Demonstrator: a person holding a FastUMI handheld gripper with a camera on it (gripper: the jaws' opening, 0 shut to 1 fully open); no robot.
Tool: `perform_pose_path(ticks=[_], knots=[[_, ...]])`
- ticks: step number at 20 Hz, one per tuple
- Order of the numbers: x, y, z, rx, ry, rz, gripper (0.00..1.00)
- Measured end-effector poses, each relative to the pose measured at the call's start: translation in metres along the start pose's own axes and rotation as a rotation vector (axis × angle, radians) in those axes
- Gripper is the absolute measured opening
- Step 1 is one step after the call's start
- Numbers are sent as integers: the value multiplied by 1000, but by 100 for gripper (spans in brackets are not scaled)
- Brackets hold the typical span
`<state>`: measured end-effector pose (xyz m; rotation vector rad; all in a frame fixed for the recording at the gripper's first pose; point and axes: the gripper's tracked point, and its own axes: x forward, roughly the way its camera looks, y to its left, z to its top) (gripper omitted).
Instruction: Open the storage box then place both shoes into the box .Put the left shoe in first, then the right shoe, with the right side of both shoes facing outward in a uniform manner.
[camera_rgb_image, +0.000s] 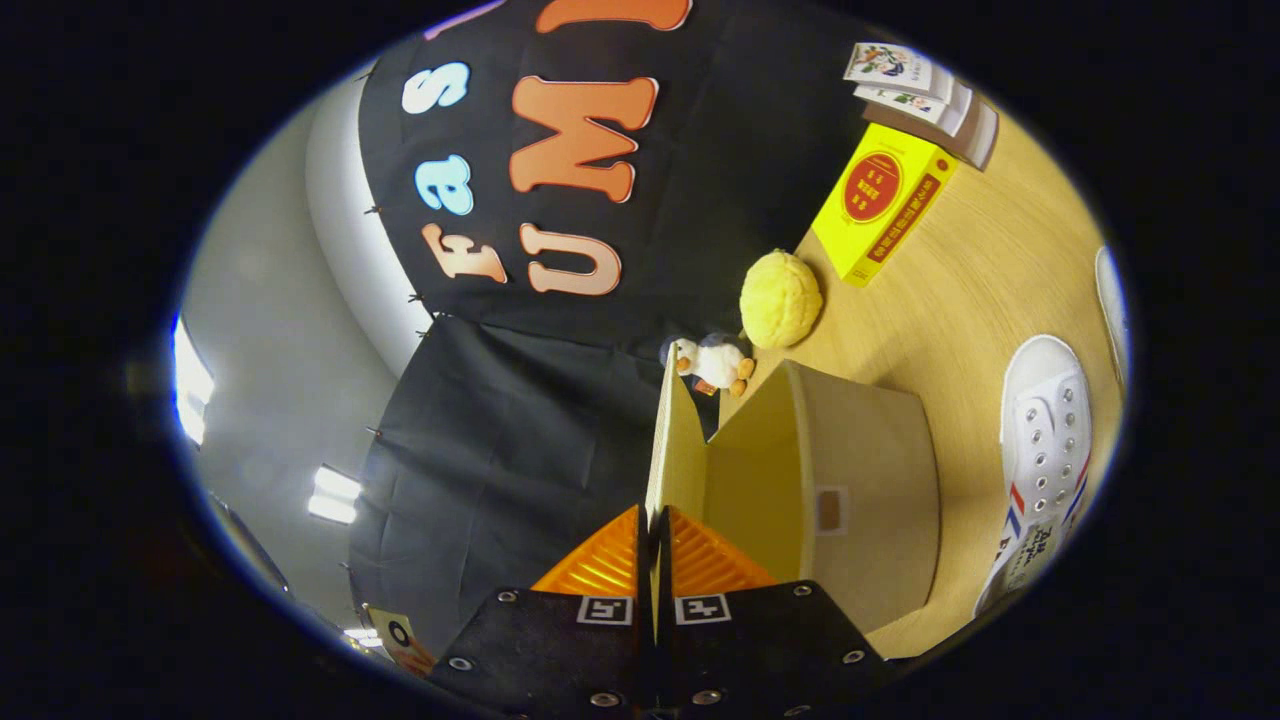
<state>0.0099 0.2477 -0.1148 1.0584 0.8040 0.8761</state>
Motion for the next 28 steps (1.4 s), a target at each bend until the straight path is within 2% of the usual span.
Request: perform_pose_path(ticks=[7, 11, 16, 17, 18, 22, 28], knots=[[56, 82, -32, -218, -4, -12, 3], [89, 115, -64, -276, 4, -19, 3], [132, 125, -100, -364, 28, -61, 14], [137, 127, -102, -387, 26, -73, 17], [142, 128, -108, -414, 28, -81, 29], [151, 121, -116, -505, 37, -157, 96], [129, 100, -89, -563, -40, -258, 98]])
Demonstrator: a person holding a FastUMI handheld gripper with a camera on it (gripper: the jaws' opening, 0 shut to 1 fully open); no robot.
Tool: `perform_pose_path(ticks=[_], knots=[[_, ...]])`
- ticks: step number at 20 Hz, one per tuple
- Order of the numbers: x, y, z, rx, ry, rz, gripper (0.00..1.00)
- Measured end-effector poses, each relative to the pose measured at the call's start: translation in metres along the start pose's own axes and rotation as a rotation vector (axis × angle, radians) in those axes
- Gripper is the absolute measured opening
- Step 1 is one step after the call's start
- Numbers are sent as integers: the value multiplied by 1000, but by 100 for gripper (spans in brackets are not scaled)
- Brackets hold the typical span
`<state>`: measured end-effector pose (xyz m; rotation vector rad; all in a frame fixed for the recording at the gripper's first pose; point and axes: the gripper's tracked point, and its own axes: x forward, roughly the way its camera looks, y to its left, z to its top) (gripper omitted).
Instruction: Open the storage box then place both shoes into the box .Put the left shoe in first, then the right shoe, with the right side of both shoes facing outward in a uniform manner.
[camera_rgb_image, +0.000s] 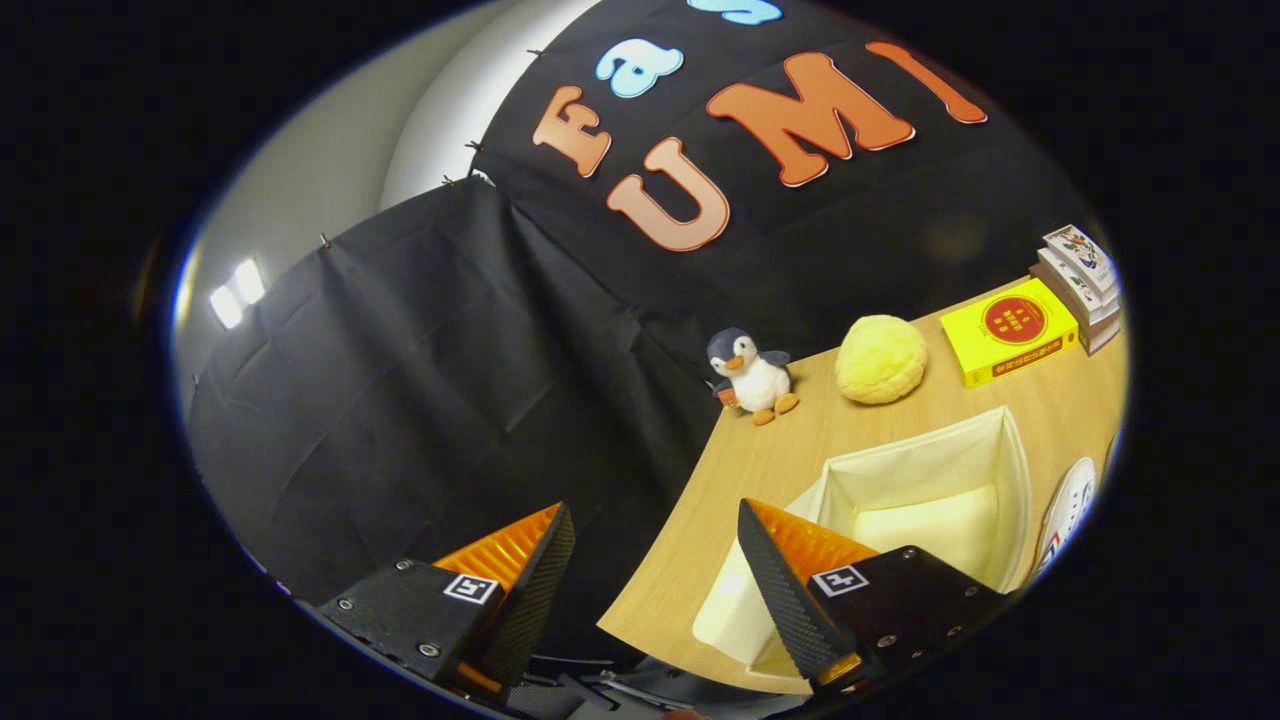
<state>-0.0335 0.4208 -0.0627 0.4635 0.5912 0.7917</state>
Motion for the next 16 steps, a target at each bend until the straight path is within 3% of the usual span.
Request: perform_pose_path(ticks=[16], knots=[[-129, -228, 27, -111, -41, -517, 98]])
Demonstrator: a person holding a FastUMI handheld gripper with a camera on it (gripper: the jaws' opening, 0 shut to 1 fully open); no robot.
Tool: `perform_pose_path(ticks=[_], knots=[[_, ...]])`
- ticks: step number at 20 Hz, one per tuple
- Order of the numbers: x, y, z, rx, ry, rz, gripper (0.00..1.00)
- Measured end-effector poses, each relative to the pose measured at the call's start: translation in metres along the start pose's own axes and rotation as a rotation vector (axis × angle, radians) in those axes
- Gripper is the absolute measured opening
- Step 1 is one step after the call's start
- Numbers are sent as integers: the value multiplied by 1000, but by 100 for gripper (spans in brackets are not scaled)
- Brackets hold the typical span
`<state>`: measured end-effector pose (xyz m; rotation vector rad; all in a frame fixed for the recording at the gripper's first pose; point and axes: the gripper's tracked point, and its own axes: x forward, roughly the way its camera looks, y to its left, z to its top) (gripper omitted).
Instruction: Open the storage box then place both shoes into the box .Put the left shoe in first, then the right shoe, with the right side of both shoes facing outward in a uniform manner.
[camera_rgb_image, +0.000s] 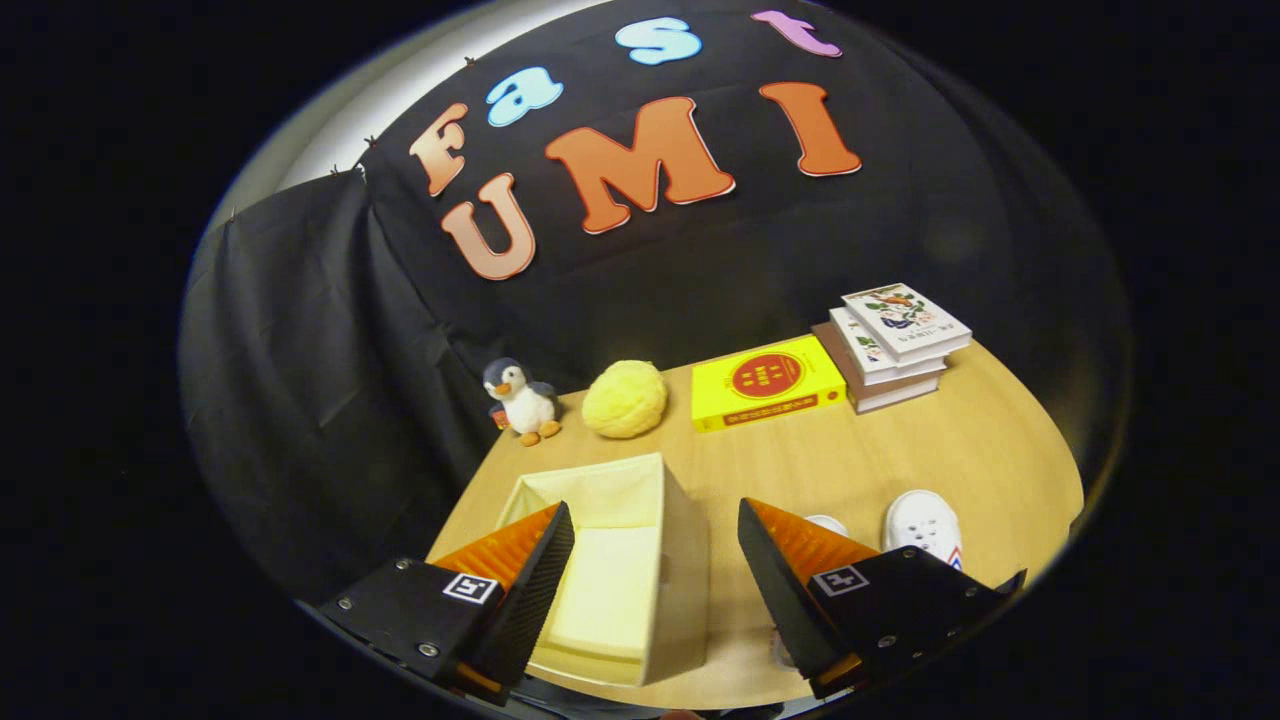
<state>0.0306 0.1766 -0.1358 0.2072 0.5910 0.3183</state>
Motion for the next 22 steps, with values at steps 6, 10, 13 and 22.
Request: perform_pose_path(ticks=[6, 10, 13, 22], knots=[[-3, -72, -50, -31, 145, -123, 97], [-2, -100, -87, 4, 252, -153, 87], [9, -119, -112, 33, 324, -172, 79], [38, -140, -170, 55, 524, -143, 50]])
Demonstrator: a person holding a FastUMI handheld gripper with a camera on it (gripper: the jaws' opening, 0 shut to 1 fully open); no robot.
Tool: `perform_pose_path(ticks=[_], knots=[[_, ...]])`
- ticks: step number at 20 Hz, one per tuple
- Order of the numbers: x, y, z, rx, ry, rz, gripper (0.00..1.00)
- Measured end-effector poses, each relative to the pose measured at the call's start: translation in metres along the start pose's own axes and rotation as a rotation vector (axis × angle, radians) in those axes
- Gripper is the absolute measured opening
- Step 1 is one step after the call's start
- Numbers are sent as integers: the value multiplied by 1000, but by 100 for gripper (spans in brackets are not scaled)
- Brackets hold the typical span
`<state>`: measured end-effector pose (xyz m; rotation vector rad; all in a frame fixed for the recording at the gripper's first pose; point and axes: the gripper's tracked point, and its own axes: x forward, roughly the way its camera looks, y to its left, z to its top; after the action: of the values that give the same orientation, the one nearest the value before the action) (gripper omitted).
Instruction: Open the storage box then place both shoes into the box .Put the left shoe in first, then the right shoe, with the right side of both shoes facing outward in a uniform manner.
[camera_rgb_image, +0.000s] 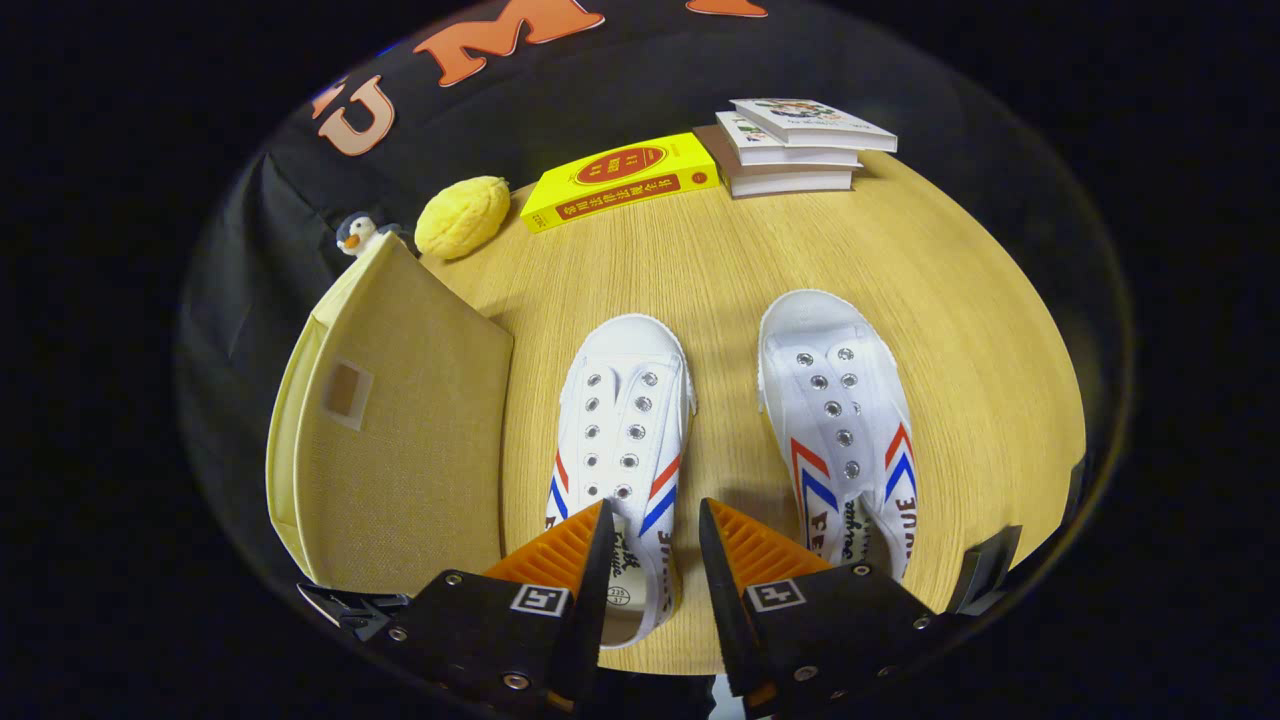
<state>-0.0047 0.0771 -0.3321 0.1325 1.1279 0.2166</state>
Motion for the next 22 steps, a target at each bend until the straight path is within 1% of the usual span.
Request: perform_pose_path(ticks=[2, 6, 7, 8, 10, 11, 12, 13, 14, 15, 16, 17, 19, 21, 22], knots=[[8, 1, -2, -12, 31, 8, 46], [26, -1, -5, -53, 71, -6, 40], [29, 0, -7, -57, 91, 4, 39], [30, 1, -7, -49, 101, 11, 35], [31, 1, -8, -20, 136, 32, 29], [31, 1, -7, -5, 137, 45, 29], [31, 1, -8, -6, 132, 61, 26], [31, 0, -6, -19, 112, 77, 25], [30, -1, -6, -23, 91, 100, 20], [30, -1, -5, 13, 74, 124, 15], [29, -1, -5, 64, 73, 144, 3], [29, 0, -6, 101, 65, 162, 0], [23, 9, -1, 123, 24, 240, 0], [18, 23, 1, 200, 22, 327, 0], [13, 30, 5, 212, 9, 356, 0]])
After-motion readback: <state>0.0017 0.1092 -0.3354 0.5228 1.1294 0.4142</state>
